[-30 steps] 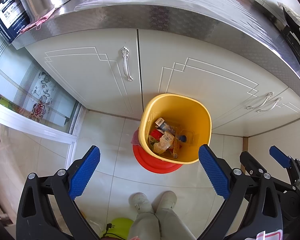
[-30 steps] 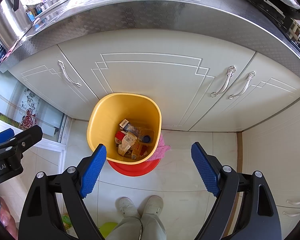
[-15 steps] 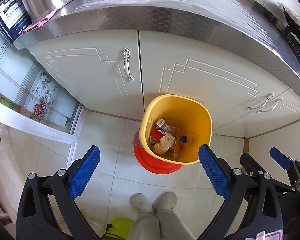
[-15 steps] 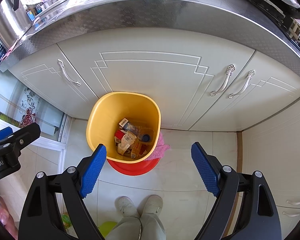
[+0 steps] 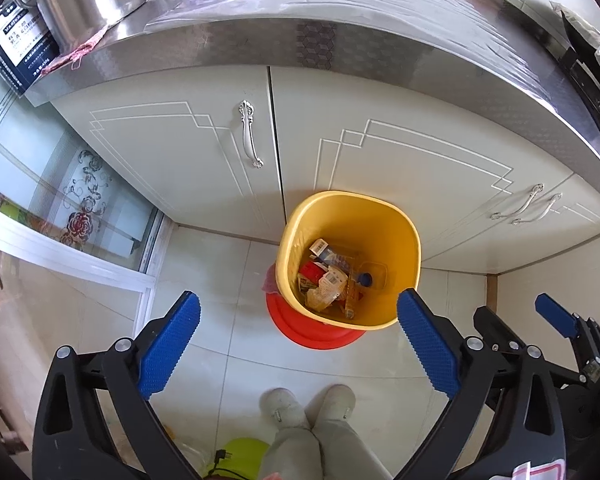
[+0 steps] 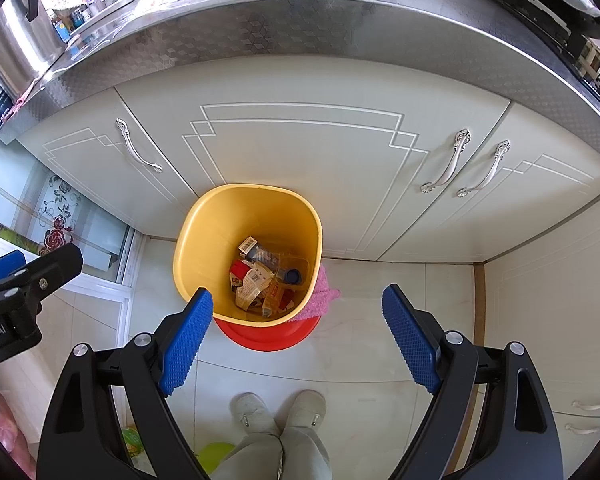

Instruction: Collect trash

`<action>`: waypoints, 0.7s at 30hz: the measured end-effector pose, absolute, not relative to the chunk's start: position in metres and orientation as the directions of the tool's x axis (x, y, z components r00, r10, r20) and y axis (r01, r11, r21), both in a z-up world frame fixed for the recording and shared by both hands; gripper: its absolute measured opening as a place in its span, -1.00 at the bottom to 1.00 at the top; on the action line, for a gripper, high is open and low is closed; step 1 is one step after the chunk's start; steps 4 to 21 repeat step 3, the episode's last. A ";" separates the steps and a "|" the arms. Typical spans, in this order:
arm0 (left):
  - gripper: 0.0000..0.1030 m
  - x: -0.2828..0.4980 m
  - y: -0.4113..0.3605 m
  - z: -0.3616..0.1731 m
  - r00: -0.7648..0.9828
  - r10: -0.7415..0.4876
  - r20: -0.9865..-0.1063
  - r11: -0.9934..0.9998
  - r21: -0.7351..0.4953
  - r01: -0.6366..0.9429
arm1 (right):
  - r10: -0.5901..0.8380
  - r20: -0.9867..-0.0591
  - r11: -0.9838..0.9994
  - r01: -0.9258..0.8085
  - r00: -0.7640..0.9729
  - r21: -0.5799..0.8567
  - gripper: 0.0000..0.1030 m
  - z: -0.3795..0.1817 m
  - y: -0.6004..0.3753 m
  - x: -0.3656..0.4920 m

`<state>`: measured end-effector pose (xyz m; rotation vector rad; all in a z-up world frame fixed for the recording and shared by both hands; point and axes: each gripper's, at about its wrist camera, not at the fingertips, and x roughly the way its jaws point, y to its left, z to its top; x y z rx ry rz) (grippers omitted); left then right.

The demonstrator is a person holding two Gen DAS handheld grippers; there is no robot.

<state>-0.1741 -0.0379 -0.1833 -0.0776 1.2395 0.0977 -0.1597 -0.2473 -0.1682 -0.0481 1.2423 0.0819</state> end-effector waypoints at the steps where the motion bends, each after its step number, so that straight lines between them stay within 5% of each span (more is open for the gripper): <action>1: 0.90 -0.174 -0.038 -0.183 0.322 0.031 -0.946 0.993 -0.007 -0.117 | 0.036 -0.946 0.996 -0.089 0.321 0.007 0.68 -0.168 -0.247 -0.160; 21: 0.90 -0.174 -0.037 -0.183 0.322 0.029 -0.946 0.993 -0.009 -0.118 | 0.036 -0.946 0.996 -0.090 0.321 0.007 0.68 -0.168 -0.247 -0.159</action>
